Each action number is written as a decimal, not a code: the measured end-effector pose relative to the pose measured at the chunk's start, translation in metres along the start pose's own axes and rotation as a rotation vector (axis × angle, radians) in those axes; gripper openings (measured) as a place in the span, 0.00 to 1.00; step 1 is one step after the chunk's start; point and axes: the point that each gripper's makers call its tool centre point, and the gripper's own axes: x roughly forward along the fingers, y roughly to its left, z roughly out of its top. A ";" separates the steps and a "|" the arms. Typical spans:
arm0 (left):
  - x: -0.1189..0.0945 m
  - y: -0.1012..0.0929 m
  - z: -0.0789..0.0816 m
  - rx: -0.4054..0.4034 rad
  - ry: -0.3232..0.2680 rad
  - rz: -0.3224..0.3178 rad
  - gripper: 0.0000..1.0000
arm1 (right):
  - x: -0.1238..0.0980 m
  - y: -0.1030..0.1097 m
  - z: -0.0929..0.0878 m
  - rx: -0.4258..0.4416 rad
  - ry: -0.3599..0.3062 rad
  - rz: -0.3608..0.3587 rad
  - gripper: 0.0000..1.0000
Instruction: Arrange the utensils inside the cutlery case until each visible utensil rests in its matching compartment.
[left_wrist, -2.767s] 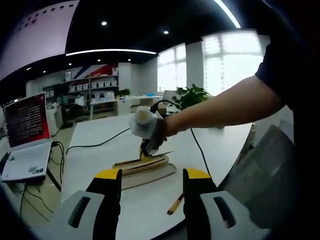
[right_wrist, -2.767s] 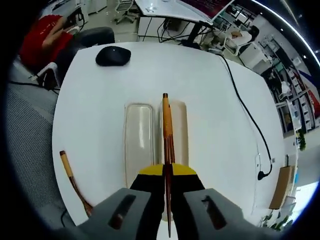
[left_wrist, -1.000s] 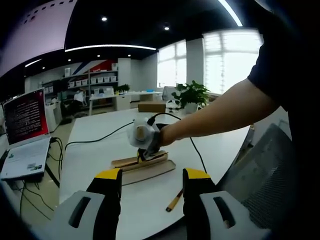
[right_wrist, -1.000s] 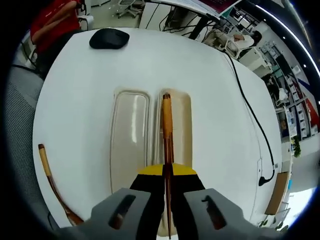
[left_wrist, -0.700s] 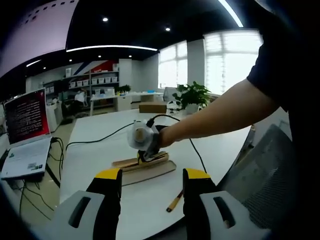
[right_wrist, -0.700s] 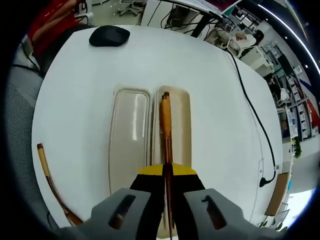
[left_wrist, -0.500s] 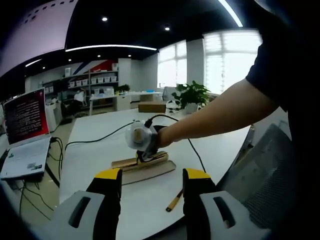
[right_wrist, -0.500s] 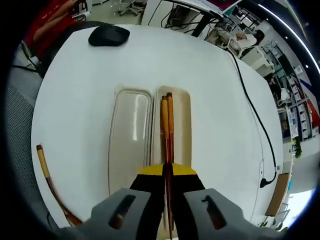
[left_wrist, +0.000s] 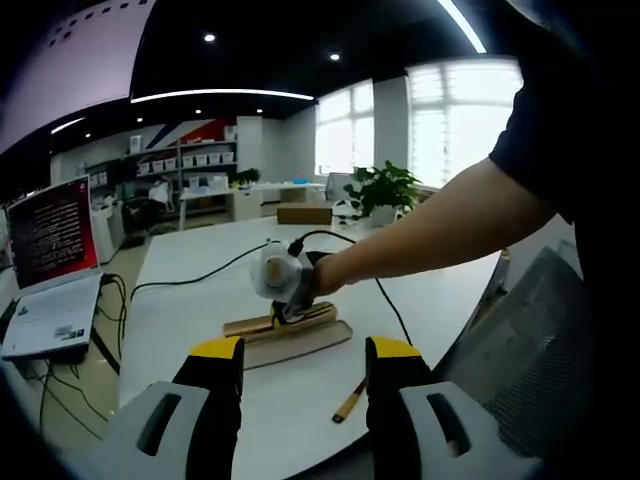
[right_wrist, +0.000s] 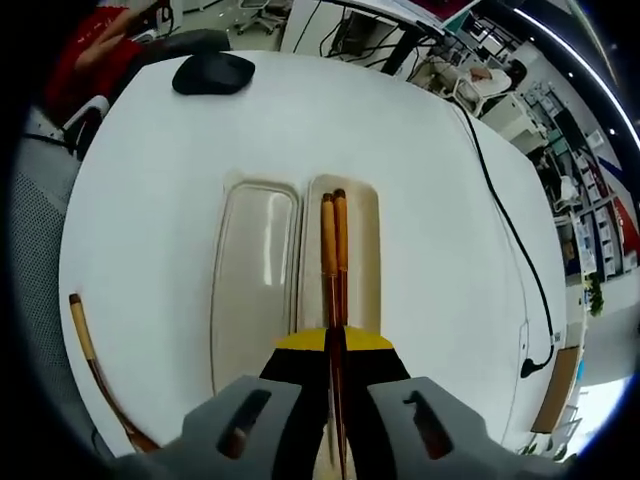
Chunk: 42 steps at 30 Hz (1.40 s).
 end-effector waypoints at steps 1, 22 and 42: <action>0.000 0.000 0.000 0.001 0.000 0.000 0.50 | 0.001 0.001 0.000 -0.002 0.002 0.003 0.00; 0.003 -0.001 0.001 -0.002 0.004 -0.002 0.50 | 0.005 -0.003 -0.004 0.043 -0.019 0.027 0.00; 0.004 -0.002 0.004 0.004 -0.003 -0.005 0.50 | -0.030 -0.003 -0.008 0.081 -0.096 -0.028 0.28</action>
